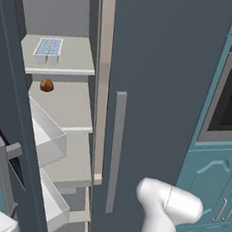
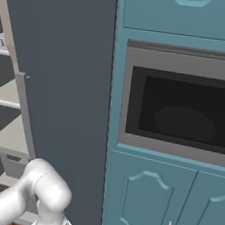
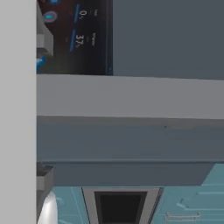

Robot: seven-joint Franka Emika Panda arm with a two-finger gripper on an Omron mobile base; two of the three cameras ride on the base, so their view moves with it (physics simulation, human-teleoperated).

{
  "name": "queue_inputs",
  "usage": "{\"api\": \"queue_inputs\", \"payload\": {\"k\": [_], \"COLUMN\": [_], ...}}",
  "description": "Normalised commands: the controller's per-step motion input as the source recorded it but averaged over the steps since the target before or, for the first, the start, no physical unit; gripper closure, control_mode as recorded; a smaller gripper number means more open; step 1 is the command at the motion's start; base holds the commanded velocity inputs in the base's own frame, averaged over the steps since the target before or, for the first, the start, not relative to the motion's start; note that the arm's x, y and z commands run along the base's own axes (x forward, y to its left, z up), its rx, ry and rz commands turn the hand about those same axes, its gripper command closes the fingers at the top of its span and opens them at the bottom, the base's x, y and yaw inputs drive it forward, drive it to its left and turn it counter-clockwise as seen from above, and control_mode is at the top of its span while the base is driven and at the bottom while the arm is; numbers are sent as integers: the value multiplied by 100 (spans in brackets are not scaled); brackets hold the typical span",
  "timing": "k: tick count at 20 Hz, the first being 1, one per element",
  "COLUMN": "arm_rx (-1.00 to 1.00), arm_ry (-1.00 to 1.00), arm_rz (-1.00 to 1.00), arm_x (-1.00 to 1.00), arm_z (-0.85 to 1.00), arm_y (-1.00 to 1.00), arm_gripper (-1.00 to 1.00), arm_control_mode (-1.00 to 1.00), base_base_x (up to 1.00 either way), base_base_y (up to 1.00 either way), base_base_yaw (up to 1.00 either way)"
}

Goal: Open the freezer door, pick up the ice cube tray from the freezer, and place it on the dining counter.

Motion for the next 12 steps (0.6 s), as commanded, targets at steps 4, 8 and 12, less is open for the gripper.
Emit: {"api": "queue_inputs", "payload": {"k": [4,8,12], "arm_rx": [0,0,0], "arm_ry": [-2,-4,-1], "arm_rz": [7,12,13], "arm_x": [-46,-48,-49], "arm_z": [6,22,47], "arm_y": [-29,-60,-62], "arm_gripper": [-100,-100,-100], "arm_control_mode": [-100,-100,-100], "base_base_x": [0,0,0], "base_base_y": [0,0,0], "base_base_yaw": [0,0,0]}}
